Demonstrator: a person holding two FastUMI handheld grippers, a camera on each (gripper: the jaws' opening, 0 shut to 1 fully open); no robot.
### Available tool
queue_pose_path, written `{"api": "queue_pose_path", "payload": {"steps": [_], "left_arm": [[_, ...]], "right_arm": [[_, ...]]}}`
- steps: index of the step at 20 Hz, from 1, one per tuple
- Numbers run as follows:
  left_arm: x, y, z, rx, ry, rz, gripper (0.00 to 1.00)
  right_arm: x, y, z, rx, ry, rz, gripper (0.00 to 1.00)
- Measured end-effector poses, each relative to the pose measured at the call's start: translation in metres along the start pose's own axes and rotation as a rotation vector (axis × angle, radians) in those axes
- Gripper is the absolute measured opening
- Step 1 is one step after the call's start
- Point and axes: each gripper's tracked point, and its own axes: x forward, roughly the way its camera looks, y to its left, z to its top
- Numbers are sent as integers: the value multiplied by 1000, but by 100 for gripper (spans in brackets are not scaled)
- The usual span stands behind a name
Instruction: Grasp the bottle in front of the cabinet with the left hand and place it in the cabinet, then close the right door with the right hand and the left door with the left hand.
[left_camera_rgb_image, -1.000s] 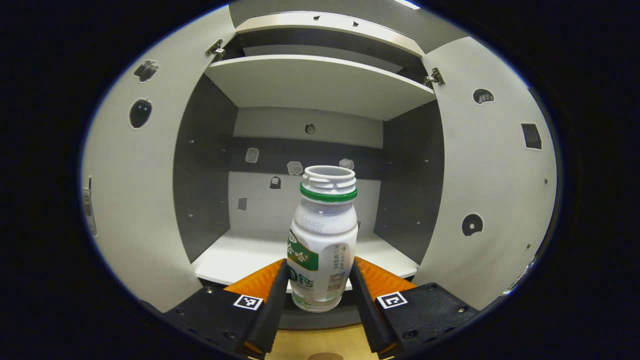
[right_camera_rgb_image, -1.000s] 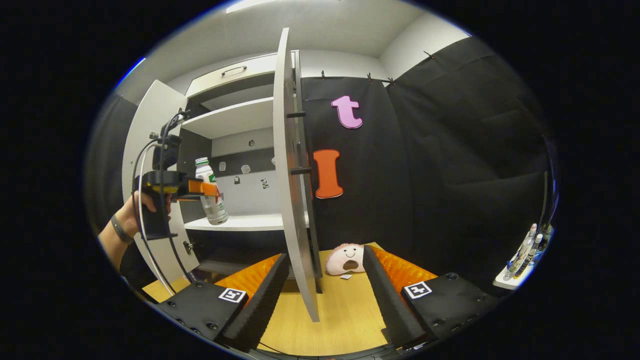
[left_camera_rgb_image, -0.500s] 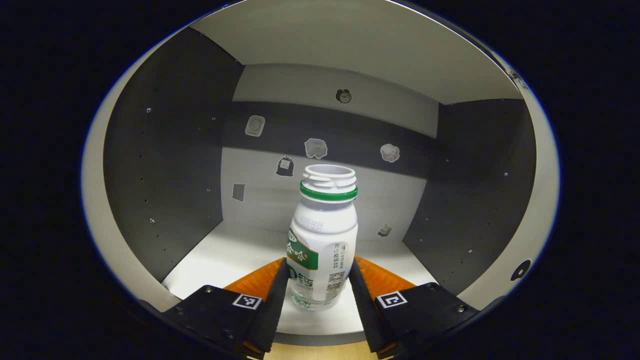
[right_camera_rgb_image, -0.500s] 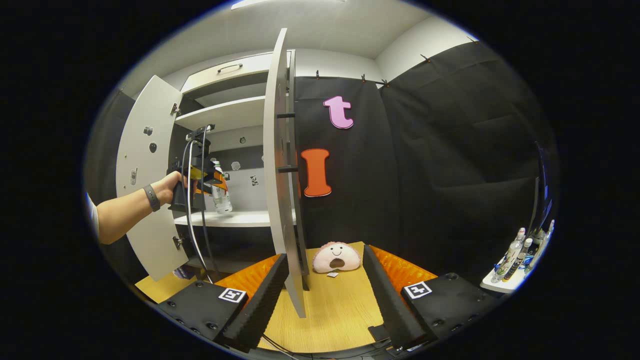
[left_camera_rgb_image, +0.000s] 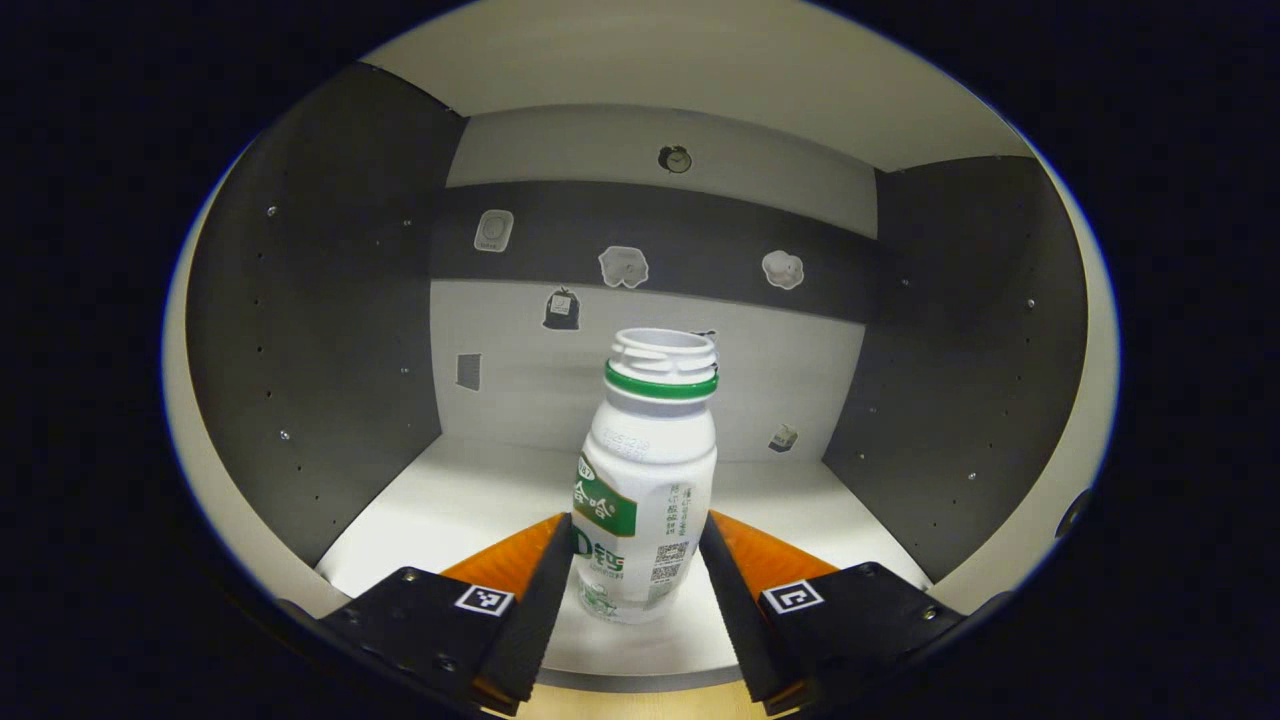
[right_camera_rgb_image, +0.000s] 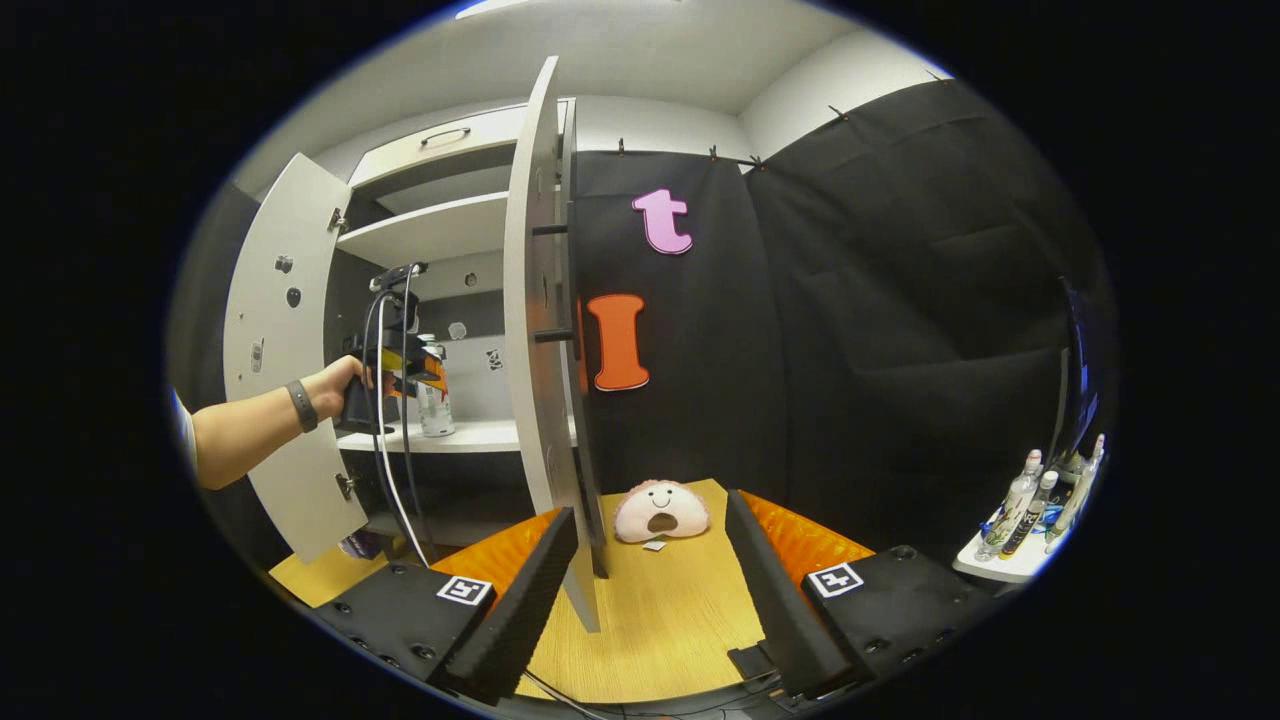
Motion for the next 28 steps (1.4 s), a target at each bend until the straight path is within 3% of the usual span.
{"api": "queue_pose_path", "payload": {"steps": [3,9,13,17,18,19,20,22,23,24,25,28], "left_arm": [[-1,1,2,-18,-17,-3,94],[-37,-8,40,-62,-173,-72,95],[-86,-12,64,-73,-254,-111,95],[-142,-2,72,-75,-286,-130,95],[-156,0,75,-81,-304,-137,95],[-170,4,76,-83,-322,-140,95],[-182,10,76,-79,-340,-134,95],[-208,27,72,-70,-374,-92,95],[-218,33,69,-69,-391,-80,94],[-229,36,64,-68,-405,-70,95],[-239,40,57,-68,-414,-60,94],[-260,51,25,-85,-412,-16,95]], "right_arm": [[-2,1,-1,-5,0,4,98],[-8,-1,0,-18,1,8,99],[-6,4,3,-22,-5,23,98],[0,21,0,-11,10,86,98],[3,25,1,-6,10,101,92],[5,28,3,-4,7,114,92],[7,30,4,-7,3,124,98],[12,32,9,-23,-9,138,98],[14,33,10,-33,-14,144,92],[16,33,13,-41,-19,153,92],[18,34,13,-48,-23,160,98],[23,36,14,-57,-30,174,98]]}}
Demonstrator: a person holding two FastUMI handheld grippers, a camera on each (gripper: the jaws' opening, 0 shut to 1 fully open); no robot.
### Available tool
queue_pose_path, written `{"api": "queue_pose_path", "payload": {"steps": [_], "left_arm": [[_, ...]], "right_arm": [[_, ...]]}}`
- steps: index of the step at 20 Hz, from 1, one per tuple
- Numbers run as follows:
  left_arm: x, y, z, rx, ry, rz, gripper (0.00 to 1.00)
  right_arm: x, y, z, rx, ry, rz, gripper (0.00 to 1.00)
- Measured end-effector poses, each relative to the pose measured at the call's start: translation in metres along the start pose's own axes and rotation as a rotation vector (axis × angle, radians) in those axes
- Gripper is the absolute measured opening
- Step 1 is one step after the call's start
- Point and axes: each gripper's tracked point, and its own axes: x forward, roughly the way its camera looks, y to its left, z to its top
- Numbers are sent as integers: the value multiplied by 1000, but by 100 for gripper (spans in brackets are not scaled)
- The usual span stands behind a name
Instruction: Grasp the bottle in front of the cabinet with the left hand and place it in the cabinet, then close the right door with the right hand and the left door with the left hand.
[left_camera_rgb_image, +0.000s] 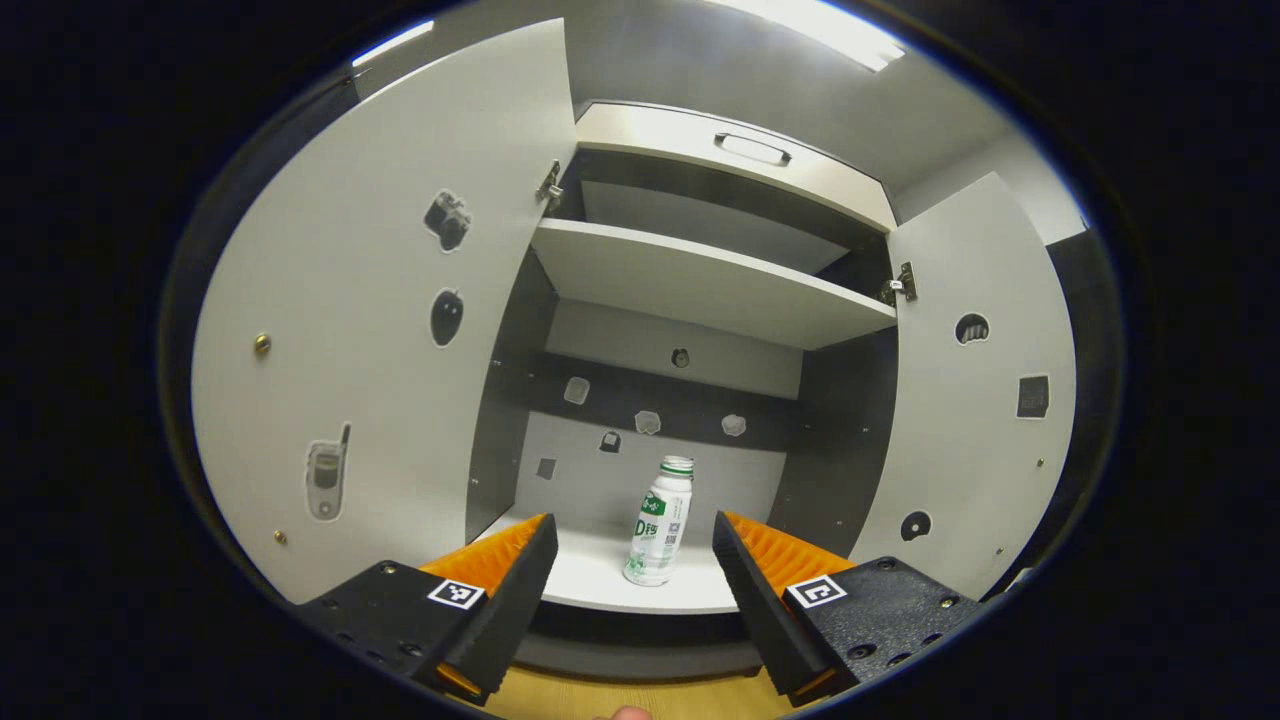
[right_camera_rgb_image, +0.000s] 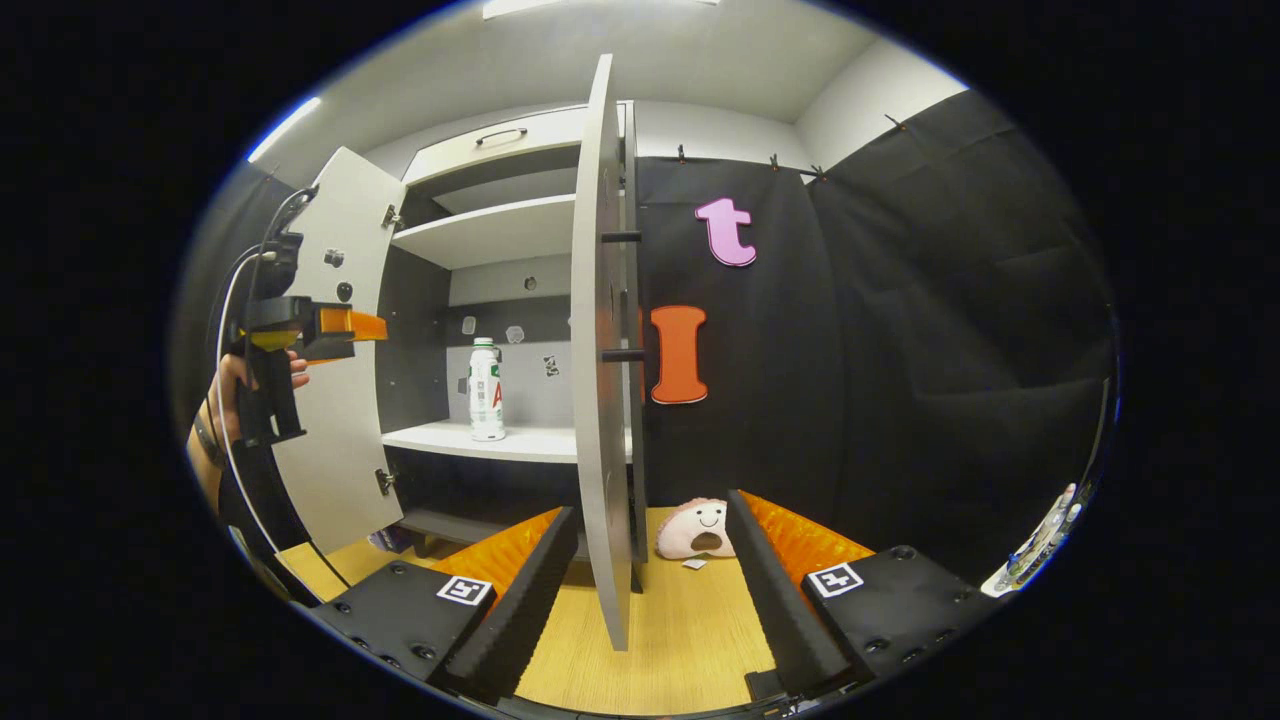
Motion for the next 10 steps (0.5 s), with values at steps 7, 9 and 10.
{"api": "queue_pose_path", "payload": {"steps": [7,9,10], "left_arm": [[-62,6,-60,-40,11,31,95],[-77,7,-76,-43,8,38,95],[-84,6,-83,-42,8,43,95]], "right_arm": [[6,14,-8,12,20,38,98],[8,18,-11,14,28,45,98],[9,20,-12,18,31,48,98]]}}
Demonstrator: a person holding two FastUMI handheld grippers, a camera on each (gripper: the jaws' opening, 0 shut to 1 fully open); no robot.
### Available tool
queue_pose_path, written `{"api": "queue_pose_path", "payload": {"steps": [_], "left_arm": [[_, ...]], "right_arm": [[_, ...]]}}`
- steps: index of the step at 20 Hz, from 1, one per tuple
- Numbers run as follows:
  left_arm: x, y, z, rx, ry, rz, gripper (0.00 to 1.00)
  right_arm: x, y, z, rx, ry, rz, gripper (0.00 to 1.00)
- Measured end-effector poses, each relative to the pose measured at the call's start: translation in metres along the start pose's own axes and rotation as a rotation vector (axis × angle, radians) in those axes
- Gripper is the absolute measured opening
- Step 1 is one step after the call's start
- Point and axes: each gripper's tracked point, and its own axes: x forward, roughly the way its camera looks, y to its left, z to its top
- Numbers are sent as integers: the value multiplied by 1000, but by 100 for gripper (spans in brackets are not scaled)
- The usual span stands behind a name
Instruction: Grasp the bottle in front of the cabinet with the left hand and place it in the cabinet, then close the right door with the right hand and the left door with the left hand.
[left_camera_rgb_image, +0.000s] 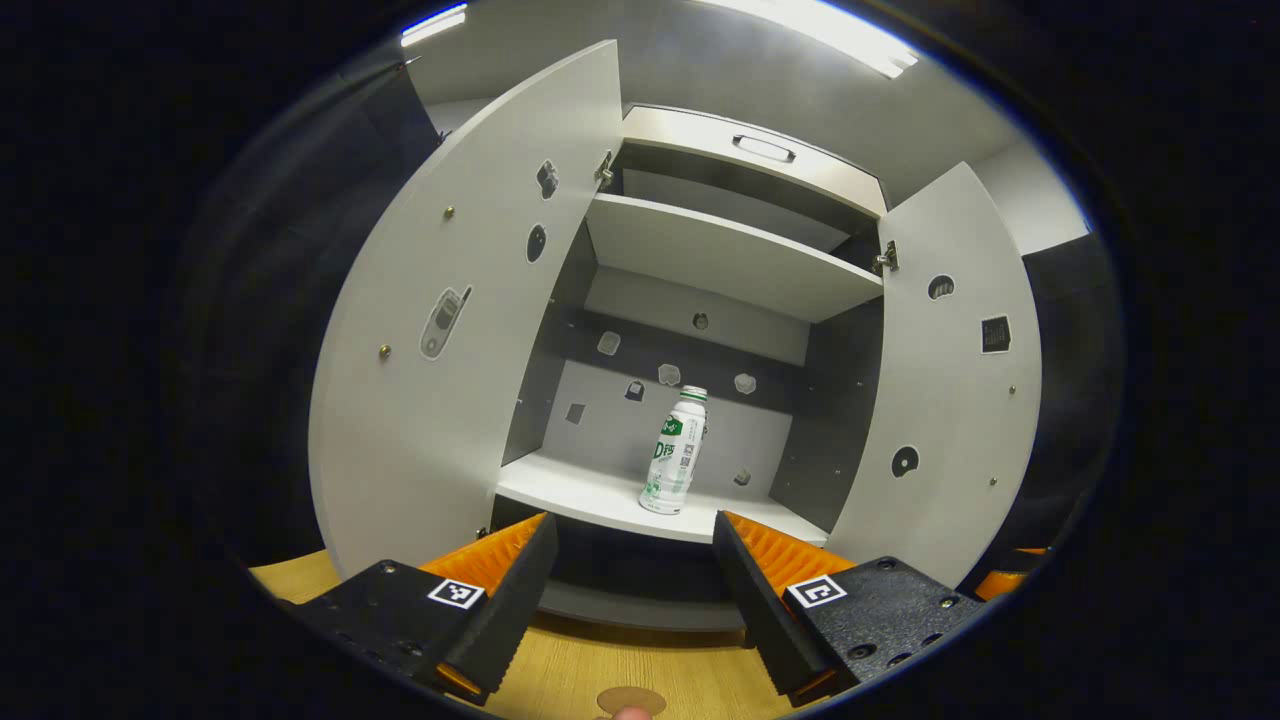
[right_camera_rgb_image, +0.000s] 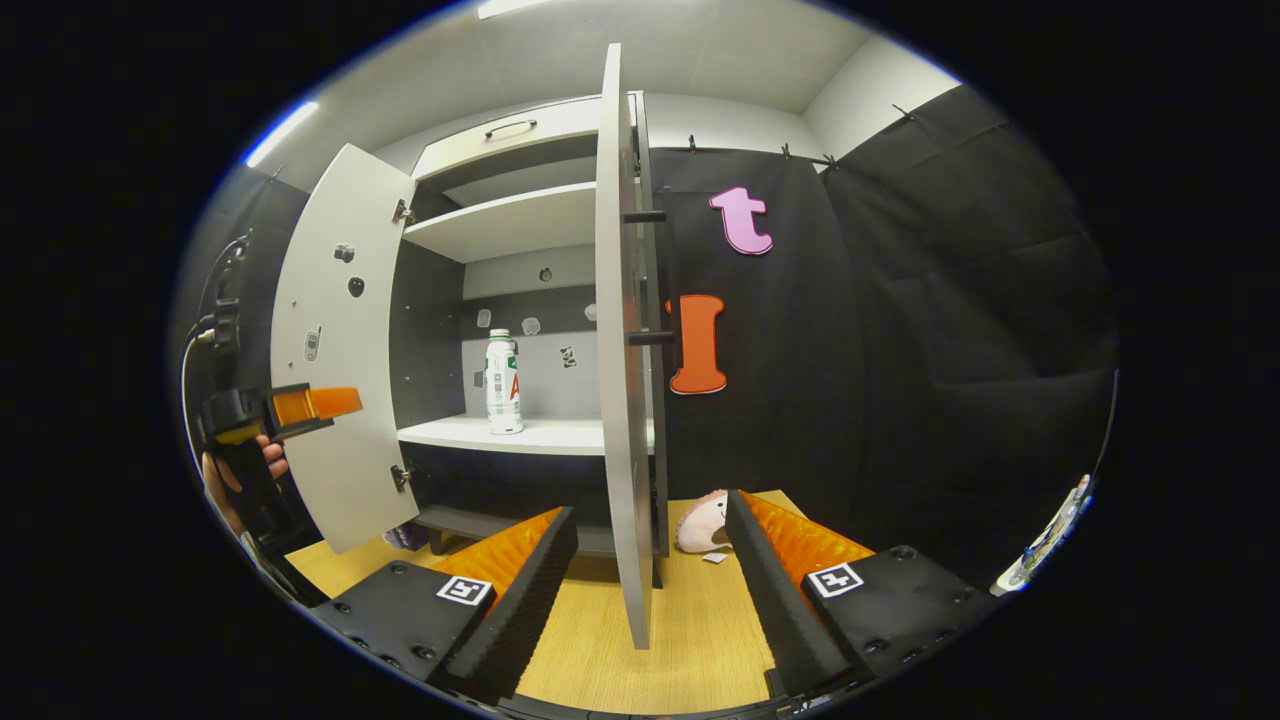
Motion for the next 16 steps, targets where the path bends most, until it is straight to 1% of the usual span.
{"api": "queue_pose_path", "payload": {"steps": [4,7,8,10,12,14,16], "left_arm": [[-29,-11,-32,2,5,-13,95],[-38,-18,-52,29,33,-16,95],[-41,-19,-57,33,47,-16,95],[-45,-18,-59,32,29,-5,95],[-47,-22,-63,26,28,-11,95],[-46,-25,-68,25,39,-15,95],[-43,-32,-72,19,48,-30,95]], "right_arm": [[8,9,-7,32,12,15,98],[10,14,-11,56,28,26,98],[10,15,-9,62,23,29,98],[4,9,2,65,-14,27,99],[-4,-14,19,54,-64,-15,99],[-12,-48,38,32,-109,-90,98],[-16,-83,56,26,-149,-183,98]]}}
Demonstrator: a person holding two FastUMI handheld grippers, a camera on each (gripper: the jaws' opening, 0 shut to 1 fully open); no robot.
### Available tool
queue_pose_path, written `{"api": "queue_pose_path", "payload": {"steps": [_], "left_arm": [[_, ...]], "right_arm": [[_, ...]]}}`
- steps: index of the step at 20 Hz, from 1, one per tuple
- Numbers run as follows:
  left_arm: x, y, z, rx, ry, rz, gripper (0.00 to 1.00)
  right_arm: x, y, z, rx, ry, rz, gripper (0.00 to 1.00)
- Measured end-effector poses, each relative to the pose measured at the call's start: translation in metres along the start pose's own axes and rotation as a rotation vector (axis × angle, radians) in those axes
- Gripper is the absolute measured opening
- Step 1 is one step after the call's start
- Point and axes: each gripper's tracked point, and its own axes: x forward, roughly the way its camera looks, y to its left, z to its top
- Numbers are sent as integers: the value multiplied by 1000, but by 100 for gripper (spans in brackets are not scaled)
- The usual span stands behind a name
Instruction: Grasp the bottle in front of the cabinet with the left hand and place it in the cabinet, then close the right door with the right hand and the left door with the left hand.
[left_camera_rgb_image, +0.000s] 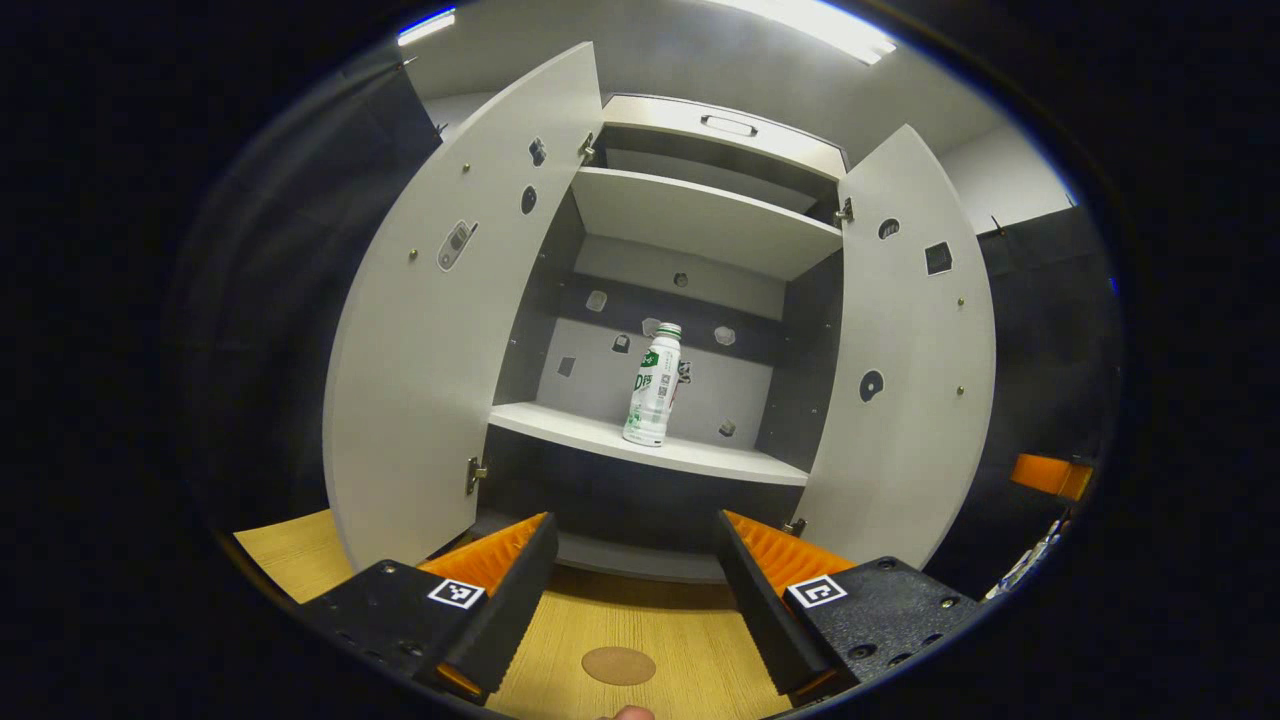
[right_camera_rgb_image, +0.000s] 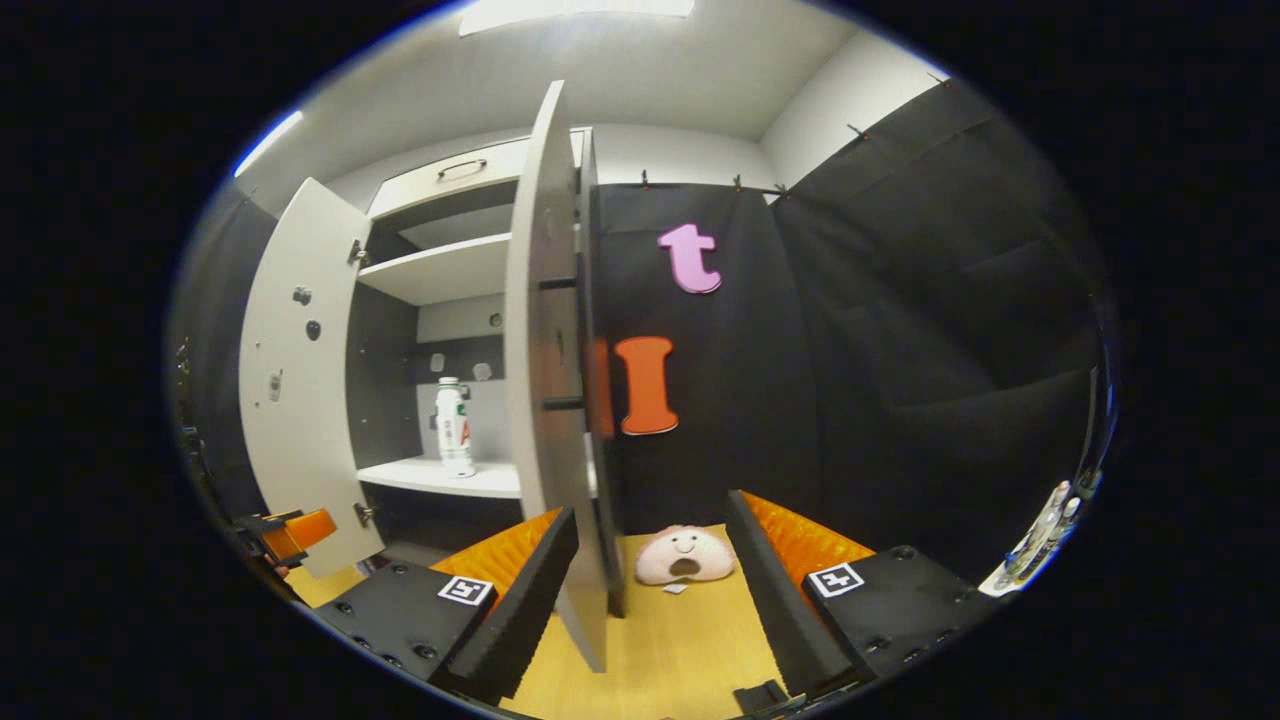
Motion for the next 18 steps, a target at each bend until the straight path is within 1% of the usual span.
{"api": "queue_pose_path", "payload": {"steps": [3,5,7,8,10,11,14,15,16,17,18], "left_arm": [[4,-11,1,-19,-5,-24,95],[4,-18,2,-24,-5,-42,95],[3,-20,2,-21,-6,-51,95],[2,-19,3,-18,-8,-52,98],[0,-15,4,-10,-11,-44,98],[-2,-11,5,-9,-11,-38,95],[-5,0,6,-3,-13,-12,95],[-6,5,8,-1,-17,-2,95],[-7,8,9,1,-21,6,95],[-8,13,10,5,-23,16,95],[-8,16,10,8,-23,23,95]], "right_arm": [[9,-33,24,11,-42,-92,98],[20,-42,36,3,-45,-110,98],[36,-39,44,-9,-24,-90,98],[45,-34,50,-13,-22,-71,98],[61,-22,64,-15,-28,-40,98],[68,-17,72,-17,-35,-30,98],[86,2,89,-19,-57,0,98],[90,7,91,-23,-63,8,98],[92,11,94,-26,-70,10,94],[94,13,97,-26,-77,9,100],[94,15,97,-24,-78,7,98]]}}
